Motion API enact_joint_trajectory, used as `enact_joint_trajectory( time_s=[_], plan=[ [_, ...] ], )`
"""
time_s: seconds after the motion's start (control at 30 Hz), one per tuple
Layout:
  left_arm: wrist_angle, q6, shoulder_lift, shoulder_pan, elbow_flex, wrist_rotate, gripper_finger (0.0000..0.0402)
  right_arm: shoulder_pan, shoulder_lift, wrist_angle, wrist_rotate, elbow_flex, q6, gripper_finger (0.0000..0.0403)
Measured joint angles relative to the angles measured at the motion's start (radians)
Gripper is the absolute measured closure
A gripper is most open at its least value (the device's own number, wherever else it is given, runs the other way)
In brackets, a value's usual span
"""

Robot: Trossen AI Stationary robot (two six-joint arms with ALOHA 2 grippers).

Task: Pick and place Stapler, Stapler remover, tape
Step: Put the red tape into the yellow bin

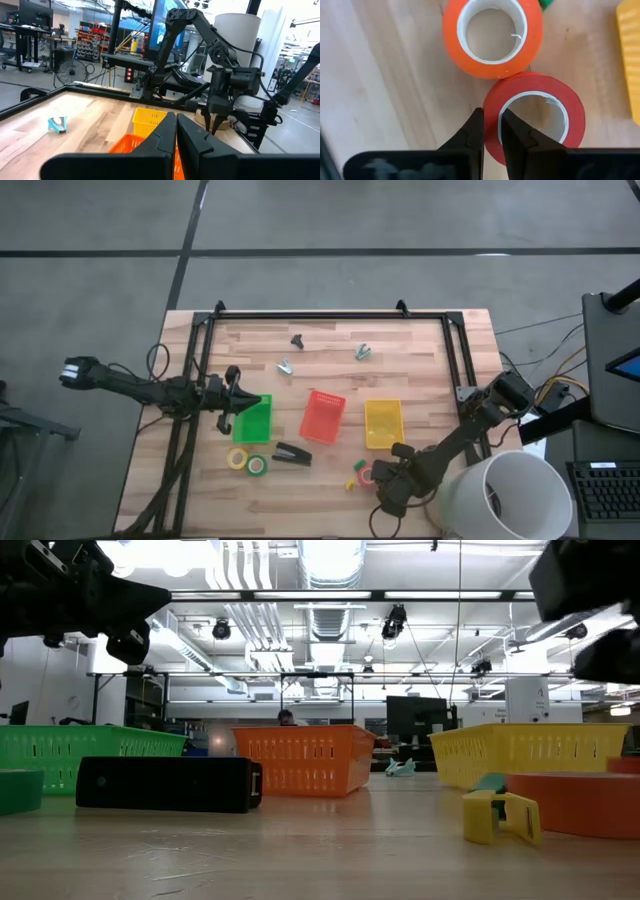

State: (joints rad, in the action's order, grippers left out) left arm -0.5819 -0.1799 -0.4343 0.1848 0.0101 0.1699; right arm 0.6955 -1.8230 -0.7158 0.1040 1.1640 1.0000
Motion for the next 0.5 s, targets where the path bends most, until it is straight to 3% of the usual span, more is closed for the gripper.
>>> enact_joint_trajectory(
  time_s=[0.5],
  plan=[
    [0.0, 0.0, 0.0, 0.0, 0.0, 0.0, 0.0385, -0.046, 0.026, -0.107, 0.024, 0.15, -0.114, 0.0361]
  ],
)
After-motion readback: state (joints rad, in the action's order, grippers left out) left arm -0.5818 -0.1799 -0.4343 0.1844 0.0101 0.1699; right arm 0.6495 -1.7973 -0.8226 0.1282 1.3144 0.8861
